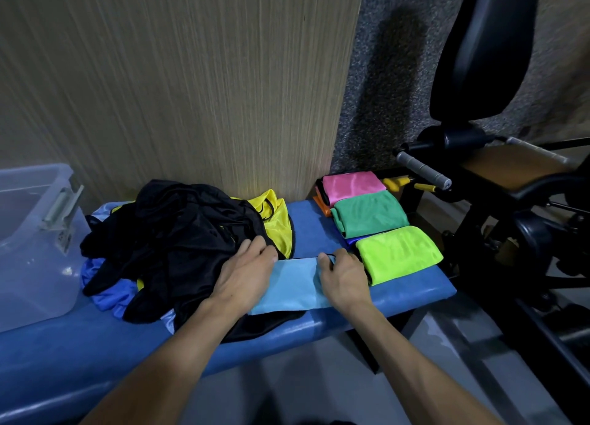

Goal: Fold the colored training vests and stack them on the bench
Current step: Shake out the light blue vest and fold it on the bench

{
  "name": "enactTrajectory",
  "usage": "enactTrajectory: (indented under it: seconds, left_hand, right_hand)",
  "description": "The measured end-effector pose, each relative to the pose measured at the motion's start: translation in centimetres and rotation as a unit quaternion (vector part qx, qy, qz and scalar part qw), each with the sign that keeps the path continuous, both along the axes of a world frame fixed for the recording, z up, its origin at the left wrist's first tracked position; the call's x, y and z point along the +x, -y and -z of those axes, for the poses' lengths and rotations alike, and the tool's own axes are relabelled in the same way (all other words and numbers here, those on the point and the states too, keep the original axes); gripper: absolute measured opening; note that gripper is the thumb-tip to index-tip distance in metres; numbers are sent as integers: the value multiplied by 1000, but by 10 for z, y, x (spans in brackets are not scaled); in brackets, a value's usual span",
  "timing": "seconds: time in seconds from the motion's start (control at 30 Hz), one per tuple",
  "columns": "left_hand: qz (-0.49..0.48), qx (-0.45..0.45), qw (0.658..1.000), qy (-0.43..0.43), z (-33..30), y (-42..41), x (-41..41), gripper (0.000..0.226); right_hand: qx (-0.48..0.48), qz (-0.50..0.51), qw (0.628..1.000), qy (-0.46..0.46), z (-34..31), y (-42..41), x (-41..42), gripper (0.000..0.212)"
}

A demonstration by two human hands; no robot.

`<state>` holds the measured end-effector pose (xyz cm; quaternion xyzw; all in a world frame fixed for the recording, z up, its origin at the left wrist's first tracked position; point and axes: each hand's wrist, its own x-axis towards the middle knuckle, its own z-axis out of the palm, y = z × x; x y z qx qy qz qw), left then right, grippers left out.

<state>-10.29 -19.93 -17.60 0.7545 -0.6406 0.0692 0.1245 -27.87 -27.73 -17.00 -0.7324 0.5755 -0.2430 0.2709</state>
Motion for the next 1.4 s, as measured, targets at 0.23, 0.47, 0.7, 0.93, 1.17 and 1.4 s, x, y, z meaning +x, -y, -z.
enactTrajectory:
  seconds: [0.23,0.47,0.7,0.93,1.17,1.4]
  left_hand:
    - [87,-35,991,-93,-7,4,1,35]
    - [75,62,987,-126,-9,6,-2,33]
    - [86,67,953,-282,-33,19,-28,35]
    - [92,-30,939,-331,-47,64,-79,38]
    - [39,-92,920,-378,-49,130,-138,44]
    - [30,-110,948,-297,-16,138,-152,44]
  right_hand:
    - [10,11,997,70,-6,1,-2,37]
    - [46,46,976,209,-18,6,-8,33]
    - [65,54,950,301,-48,38,-34,29]
    - [88,81,926,359,-61,84,-87,22]
    - [-33,151,938,310,-45,124,-136,7]
    - [-122,111,982,87,-16,137,-138,18]
